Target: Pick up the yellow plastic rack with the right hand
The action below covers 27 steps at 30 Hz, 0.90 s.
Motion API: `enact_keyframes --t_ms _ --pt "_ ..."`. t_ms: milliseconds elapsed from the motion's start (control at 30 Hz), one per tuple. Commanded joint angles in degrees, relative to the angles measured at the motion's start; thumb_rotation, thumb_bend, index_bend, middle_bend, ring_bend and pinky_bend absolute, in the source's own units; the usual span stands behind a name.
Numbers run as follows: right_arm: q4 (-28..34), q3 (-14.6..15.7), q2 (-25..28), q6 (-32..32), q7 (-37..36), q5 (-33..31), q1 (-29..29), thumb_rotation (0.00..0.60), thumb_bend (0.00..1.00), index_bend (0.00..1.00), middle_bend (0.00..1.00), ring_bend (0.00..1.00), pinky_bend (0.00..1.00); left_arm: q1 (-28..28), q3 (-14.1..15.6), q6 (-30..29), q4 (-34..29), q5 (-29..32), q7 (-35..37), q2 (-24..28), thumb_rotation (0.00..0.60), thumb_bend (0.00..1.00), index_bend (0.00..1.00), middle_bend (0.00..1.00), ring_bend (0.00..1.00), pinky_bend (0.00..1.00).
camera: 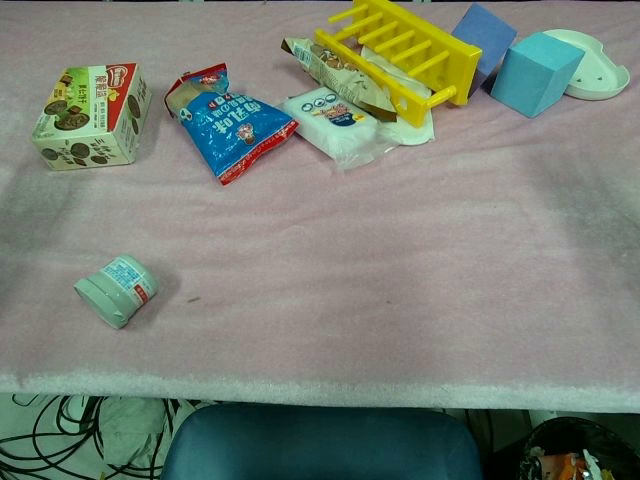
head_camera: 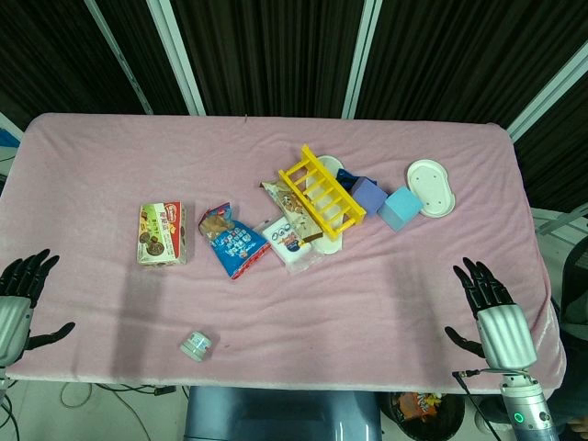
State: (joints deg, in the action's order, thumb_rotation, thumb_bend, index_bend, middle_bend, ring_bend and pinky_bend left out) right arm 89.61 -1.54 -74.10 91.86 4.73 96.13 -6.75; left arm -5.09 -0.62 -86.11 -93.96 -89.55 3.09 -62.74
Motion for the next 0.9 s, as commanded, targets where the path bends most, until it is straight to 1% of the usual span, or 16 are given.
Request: enact_keyframes --t_ms 33,467,600,767,900 --pt "0.1 0.0 0.0 -0.1 0.0 0.0 0.0 0.600 0.19 0.01 0.00 0.00 0.23 0.0 0.0 0.0 0.0 0.1 0.0 0.0 0.600 0.00 0.00 0.00 0.00 0.00" --pt "1.2 0.0 0.1 -0.8 0.0 0.1 -0.1 0.600 0.19 0.01 0.00 0.00 0.23 0.3 -0.1 -0.6 0.1 0.0 0.2 0.1 0.600 0.00 0.00 0.00 0.00 0.00" --pt "3.0 -0.2 0.4 -1.9 0.2 -1.0 -0.3 0.600 0.16 0.01 0.00 0.00 0.23 0.2 -0.1 -0.3 0.1 0.1 0.3 0.1 0.600 0.00 0.00 0.00 0.00 0.00" --pt "8.0 -1.9 0.6 -4.9 1.1 -3.6 -1.9 0.600 0.12 0.01 0.00 0.00 0.23 0.0 -0.2 0.1 -0.1 0.4 0.2 0.0 0.600 0.00 0.00 0.00 0.00 0.00" --pt "12.5 -5.3 0.0 -9.9 4.1 -7.1 -5.6 0.600 0.11 0.01 0.00 0.00 0.23 -0.3 -0.5 0.7 0.1 0.9 0.0 -0.2 0.600 0.00 0.00 0.00 0.00 0.00"
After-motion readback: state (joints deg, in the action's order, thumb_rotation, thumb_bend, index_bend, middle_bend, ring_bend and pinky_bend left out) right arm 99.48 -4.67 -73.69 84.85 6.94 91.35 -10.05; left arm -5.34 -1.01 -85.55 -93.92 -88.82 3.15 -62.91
